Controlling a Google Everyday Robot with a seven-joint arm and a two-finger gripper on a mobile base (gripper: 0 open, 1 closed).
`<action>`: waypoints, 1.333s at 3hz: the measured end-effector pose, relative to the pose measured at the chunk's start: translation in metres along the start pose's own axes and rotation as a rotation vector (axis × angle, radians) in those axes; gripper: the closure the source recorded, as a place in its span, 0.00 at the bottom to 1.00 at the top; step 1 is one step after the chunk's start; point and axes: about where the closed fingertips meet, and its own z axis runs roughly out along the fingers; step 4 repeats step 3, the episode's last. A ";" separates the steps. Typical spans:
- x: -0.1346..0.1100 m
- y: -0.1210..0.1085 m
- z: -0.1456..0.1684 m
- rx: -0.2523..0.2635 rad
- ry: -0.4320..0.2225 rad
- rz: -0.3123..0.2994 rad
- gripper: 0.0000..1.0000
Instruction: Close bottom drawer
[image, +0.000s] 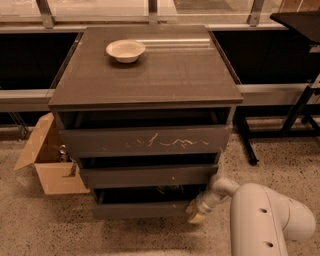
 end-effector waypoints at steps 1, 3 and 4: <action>-0.001 -0.019 -0.014 0.037 0.011 -0.010 0.29; -0.006 -0.013 -0.021 0.051 0.005 -0.026 0.00; -0.006 -0.013 -0.021 0.051 0.005 -0.026 0.00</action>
Offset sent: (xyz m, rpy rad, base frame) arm 0.0476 -0.0115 0.0337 -0.0292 -0.0969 -0.0168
